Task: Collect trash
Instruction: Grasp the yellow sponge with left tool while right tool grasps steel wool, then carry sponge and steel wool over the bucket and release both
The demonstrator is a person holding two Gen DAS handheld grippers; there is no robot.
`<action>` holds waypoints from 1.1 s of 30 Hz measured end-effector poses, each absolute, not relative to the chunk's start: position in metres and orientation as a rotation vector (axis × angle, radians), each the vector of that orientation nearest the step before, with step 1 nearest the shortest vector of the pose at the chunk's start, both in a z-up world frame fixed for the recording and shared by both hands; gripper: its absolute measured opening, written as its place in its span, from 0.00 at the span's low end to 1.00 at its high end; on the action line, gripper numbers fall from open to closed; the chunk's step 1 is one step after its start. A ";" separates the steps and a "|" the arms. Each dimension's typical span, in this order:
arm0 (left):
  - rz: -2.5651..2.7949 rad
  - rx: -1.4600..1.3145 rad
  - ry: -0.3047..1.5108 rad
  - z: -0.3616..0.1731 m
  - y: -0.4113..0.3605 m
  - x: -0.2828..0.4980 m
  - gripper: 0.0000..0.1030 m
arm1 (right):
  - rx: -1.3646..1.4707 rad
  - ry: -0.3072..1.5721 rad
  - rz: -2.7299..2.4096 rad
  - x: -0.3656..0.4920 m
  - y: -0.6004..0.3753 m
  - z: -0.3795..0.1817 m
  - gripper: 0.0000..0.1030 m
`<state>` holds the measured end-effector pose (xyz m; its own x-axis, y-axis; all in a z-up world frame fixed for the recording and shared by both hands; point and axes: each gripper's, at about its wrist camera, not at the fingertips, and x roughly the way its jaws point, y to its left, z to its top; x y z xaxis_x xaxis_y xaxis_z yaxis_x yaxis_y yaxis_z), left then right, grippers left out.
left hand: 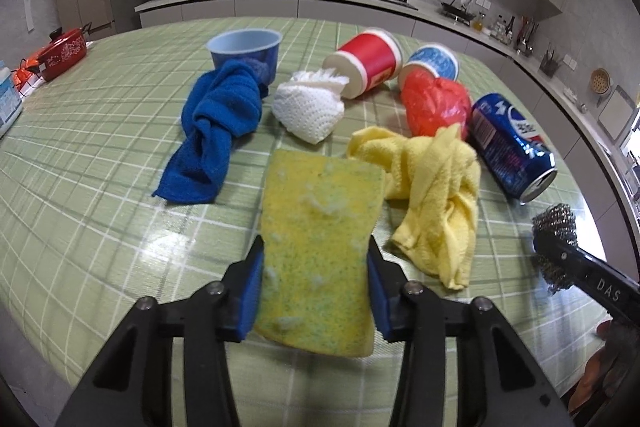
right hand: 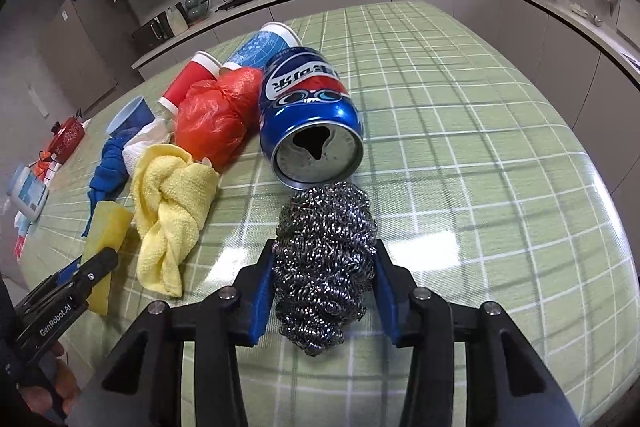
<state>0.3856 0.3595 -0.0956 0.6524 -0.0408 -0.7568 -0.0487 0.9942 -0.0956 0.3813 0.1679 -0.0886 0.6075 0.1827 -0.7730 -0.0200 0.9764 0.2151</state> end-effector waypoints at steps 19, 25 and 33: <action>-0.155 -0.052 0.780 -0.054 0.264 0.349 0.45 | 0.197 0.837 0.049 0.317 0.095 -0.048 0.45; -0.174 -0.033 0.762 -0.051 0.194 0.332 0.45 | 0.206 0.810 0.057 0.295 0.031 -0.044 0.45; -0.194 -0.056 0.785 -0.049 0.082 0.318 0.45 | 0.203 0.804 0.021 0.268 -0.097 -0.041 0.45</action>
<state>0.3178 0.0825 -0.0491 0.6908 -0.1940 -0.6965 0.1521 0.9808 -0.1224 0.2685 -0.0971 -0.0411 0.6946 0.0958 -0.7130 0.0585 0.9803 0.1887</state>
